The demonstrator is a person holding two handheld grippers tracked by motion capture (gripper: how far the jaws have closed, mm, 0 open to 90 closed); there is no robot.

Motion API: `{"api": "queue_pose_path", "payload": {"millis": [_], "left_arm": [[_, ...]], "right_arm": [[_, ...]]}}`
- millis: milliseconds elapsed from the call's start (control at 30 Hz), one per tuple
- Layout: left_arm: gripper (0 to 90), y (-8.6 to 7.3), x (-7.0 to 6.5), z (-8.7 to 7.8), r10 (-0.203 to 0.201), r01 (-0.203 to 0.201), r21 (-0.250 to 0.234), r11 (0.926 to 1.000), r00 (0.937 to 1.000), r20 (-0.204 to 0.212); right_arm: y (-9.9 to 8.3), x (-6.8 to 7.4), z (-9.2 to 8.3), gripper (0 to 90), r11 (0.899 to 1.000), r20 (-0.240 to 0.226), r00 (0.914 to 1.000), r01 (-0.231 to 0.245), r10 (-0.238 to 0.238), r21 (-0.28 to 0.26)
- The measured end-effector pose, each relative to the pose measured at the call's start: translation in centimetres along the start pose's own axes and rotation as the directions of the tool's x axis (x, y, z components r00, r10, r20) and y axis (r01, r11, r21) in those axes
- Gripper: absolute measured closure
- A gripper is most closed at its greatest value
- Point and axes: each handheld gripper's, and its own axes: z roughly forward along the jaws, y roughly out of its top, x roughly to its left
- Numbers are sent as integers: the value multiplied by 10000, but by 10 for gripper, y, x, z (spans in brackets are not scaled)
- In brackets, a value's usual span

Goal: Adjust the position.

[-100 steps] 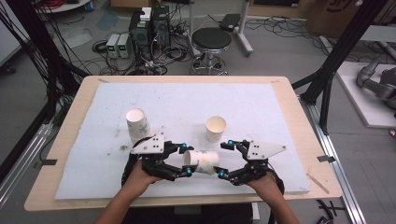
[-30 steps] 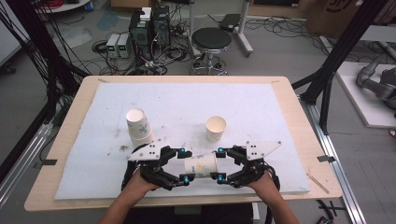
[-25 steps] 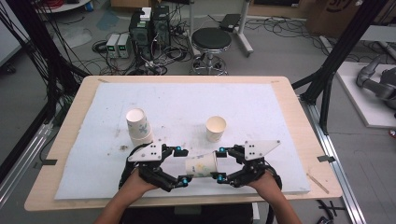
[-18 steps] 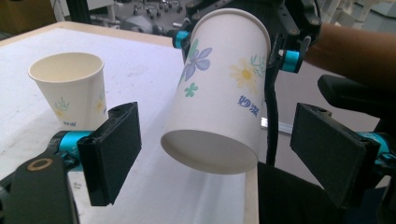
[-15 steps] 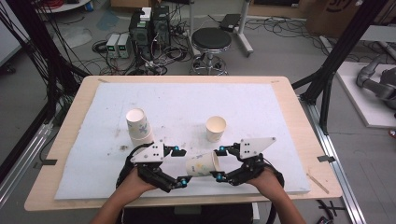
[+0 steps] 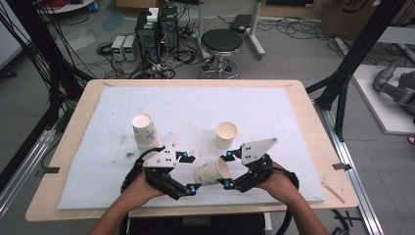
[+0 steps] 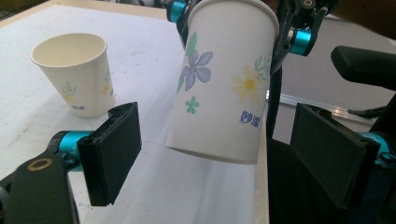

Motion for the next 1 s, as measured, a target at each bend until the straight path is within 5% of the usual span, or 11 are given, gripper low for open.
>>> {"api": "queue_pose_path", "payload": {"millis": [333, 767, 1000], "left_arm": [[171, 4, 1, 8, 250, -248, 747, 9969, 9997, -18], [187, 7, 0, 20, 645, -672, 1590, 9850, 9977, 221], [221, 10, 0, 27, 696, -758, 2217, 9722, 9969, 353]], "right_arm": [[18, 1, 8, 327, 9919, -228, 9974, 708, -687, 1054], [33, 4, 16, 326, 9649, -278, 9893, 1457, -1431, 2183], [39, 6, 19, 326, 9479, -326, 9844, 1751, -1727, 2663]]}}
